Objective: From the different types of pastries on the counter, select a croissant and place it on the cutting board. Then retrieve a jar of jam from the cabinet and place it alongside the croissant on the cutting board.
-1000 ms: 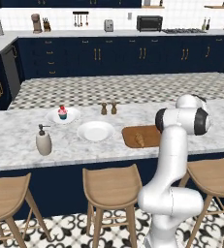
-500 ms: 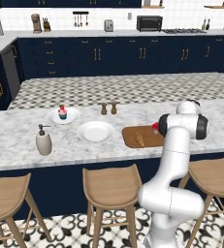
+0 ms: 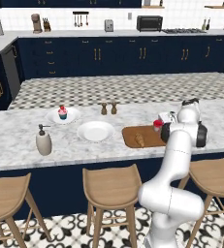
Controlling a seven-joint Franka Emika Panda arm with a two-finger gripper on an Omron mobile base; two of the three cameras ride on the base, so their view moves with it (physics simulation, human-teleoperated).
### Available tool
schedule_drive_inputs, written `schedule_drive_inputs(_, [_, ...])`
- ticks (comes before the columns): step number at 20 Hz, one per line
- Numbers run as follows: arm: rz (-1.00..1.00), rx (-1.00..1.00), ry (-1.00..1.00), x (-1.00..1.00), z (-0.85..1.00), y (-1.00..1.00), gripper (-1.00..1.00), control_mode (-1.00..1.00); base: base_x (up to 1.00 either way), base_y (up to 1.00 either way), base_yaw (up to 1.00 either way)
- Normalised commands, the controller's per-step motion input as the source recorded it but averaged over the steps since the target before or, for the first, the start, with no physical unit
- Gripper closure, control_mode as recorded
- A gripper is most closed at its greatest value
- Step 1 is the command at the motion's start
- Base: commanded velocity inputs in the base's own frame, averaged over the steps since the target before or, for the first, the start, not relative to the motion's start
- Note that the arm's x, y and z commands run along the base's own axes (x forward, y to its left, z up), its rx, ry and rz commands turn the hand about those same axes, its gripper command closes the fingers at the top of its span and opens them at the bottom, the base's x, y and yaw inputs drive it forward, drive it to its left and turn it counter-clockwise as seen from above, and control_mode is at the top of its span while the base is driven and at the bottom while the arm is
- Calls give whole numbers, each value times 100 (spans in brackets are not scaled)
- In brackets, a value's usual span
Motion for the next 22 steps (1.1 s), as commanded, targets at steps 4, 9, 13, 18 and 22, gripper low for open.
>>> schedule_drive_inputs(4, [0, 0, 0, -11, -25, 0, 100, -100, 0, 0, 0])
schedule_drive_inputs(9, [0, 0, 0, -9, -9, 10, 100, -100, 0, 0, 0])
schedule_drive_inputs(13, [0, 0, 0, -19, -1, 23, -100, -100, 0, 0, 0])
schedule_drive_inputs(18, [0, 0, 0, -16, 39, 7, -100, -100, 0, 0, 0])
schedule_drive_inputs(22, [0, 0, 0, -39, 34, 0, -100, -100, 0, 0, 0])
